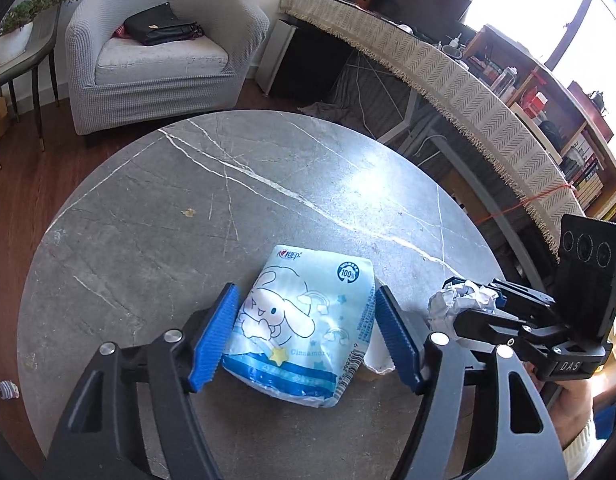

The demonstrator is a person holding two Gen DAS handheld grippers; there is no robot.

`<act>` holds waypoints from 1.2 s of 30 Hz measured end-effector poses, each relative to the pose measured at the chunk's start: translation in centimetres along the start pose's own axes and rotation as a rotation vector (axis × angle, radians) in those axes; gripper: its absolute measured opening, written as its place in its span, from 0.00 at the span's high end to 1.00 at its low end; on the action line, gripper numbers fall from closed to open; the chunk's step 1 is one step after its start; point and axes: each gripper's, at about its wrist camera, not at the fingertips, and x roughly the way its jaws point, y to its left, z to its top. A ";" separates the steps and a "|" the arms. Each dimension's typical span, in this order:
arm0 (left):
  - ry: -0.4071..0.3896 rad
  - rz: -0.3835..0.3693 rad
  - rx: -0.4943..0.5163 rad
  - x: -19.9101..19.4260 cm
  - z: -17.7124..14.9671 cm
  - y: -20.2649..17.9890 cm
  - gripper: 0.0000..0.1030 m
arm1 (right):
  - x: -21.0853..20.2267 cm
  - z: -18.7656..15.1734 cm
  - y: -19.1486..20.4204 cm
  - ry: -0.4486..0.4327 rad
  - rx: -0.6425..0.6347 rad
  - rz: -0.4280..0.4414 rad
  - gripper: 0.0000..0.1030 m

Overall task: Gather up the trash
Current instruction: 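Grasp the blue cartoon tissue pack with the left gripper while the right gripper grasps crumpled paper, then carry both items over the bin and open the left gripper to drop the pack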

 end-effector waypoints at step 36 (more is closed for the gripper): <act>-0.136 0.130 -0.123 -10.6 -5.0 1.2 0.45 | -0.1 1.4 8.4 -0.004 -0.142 0.022 0.53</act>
